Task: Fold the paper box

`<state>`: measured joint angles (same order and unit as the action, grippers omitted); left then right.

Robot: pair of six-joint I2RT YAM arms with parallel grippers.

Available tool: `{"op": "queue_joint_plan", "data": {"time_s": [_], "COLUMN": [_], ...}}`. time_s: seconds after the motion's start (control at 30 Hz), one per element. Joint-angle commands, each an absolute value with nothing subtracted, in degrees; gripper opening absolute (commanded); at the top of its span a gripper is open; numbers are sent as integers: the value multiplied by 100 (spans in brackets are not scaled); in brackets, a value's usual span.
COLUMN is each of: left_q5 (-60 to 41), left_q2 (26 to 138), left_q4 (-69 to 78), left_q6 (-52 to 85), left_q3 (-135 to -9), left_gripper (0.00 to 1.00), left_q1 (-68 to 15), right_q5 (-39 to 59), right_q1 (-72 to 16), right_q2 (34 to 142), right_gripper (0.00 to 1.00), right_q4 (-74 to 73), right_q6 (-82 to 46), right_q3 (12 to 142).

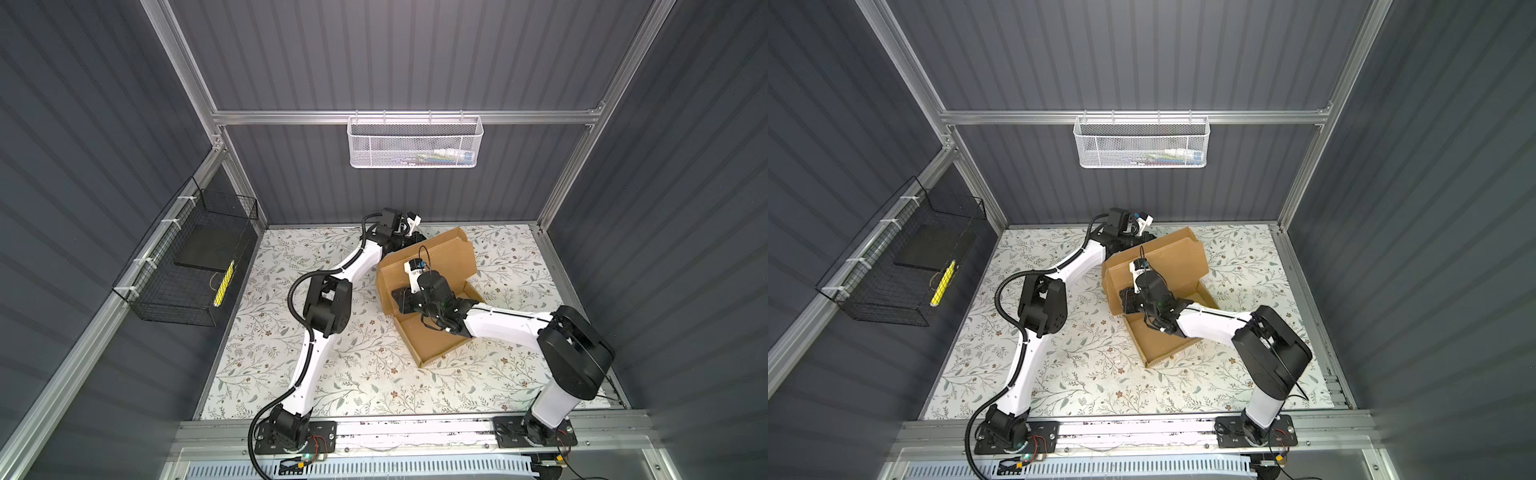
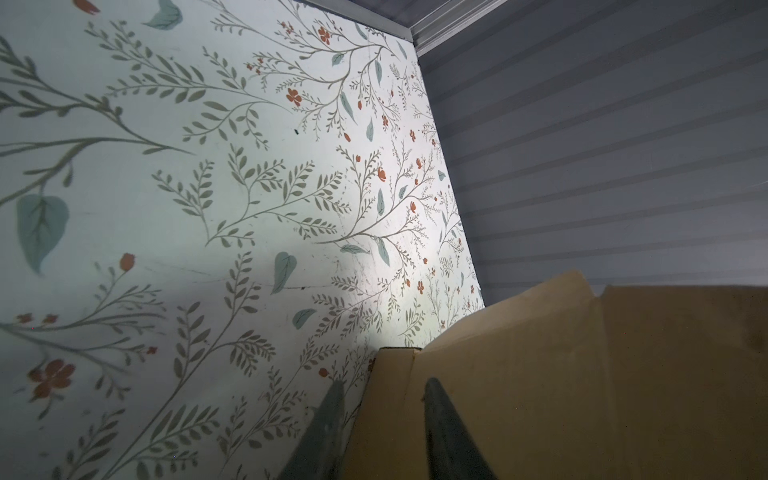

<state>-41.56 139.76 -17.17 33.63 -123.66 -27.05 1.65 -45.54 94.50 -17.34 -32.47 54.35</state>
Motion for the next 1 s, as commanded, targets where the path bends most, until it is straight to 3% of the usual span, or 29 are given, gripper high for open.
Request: {"op": "queue_joint_plan", "data": {"time_s": [0.0, 0.53, 0.8, 0.97], "left_q5": [-4105, -4034, -3848, -3223], "left_q2": [13456, 12850, 12139, 11318], "left_q4": [-1618, -1502, -1963, -2609], "left_q6": [3339, 3350, 2975, 2381], "left_q3": [-12117, -11657, -11405, -10686], "left_gripper": [35, 36, 37, 37], "left_q1": [-2493, -1788, -1252, -1202], "right_q5": [-76, -662, -817, -862], "right_q1": [-4588, -4588, -4570, -4544], "right_q2": [8996, 7673, 7393, 7256], "right_gripper": [19, 20, 20, 21], "right_q4": [-1403, -964, -784, -698], "right_q6": [-3091, -3270, -3226, -3187], "right_q3": [5162, 4063, 3812, 3752]}}
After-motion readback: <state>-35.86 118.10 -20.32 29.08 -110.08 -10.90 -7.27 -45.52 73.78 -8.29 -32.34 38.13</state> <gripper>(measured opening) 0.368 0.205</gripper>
